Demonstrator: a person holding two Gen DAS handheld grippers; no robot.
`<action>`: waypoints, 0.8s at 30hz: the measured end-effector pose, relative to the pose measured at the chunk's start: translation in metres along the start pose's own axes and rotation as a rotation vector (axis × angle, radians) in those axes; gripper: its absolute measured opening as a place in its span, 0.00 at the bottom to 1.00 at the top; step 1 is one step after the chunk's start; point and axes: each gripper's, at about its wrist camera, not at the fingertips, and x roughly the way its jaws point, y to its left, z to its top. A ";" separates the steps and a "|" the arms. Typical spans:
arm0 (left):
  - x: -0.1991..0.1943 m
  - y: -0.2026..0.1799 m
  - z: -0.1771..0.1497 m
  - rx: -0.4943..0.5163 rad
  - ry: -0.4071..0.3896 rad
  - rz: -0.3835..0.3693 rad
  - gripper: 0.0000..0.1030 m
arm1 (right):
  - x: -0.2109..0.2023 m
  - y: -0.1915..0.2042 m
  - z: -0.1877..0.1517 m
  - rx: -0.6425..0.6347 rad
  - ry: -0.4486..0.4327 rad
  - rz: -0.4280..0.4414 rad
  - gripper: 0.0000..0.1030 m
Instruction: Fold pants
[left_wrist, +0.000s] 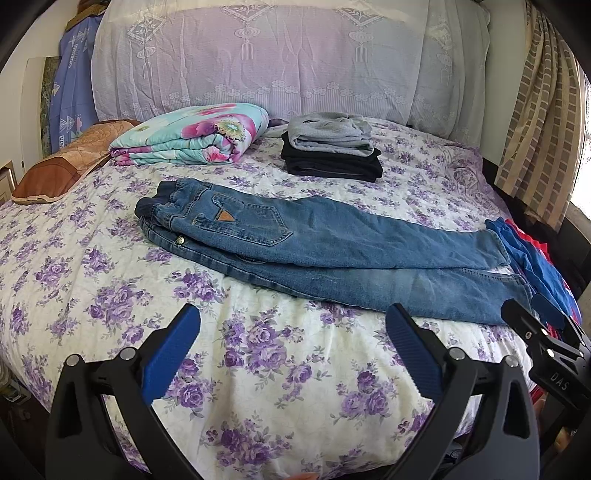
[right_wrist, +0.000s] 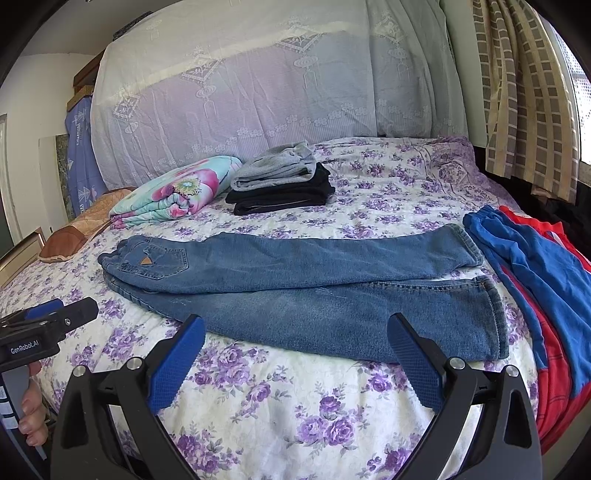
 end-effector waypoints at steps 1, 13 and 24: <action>0.000 0.000 0.000 0.000 0.000 -0.001 0.96 | 0.000 0.000 0.000 0.000 0.000 0.000 0.96; 0.000 0.000 0.000 0.001 0.000 0.000 0.96 | 0.000 0.002 -0.002 0.000 0.002 0.002 0.96; -0.001 0.004 -0.005 0.001 0.002 -0.001 0.96 | -0.001 0.005 -0.008 0.002 0.009 0.005 0.96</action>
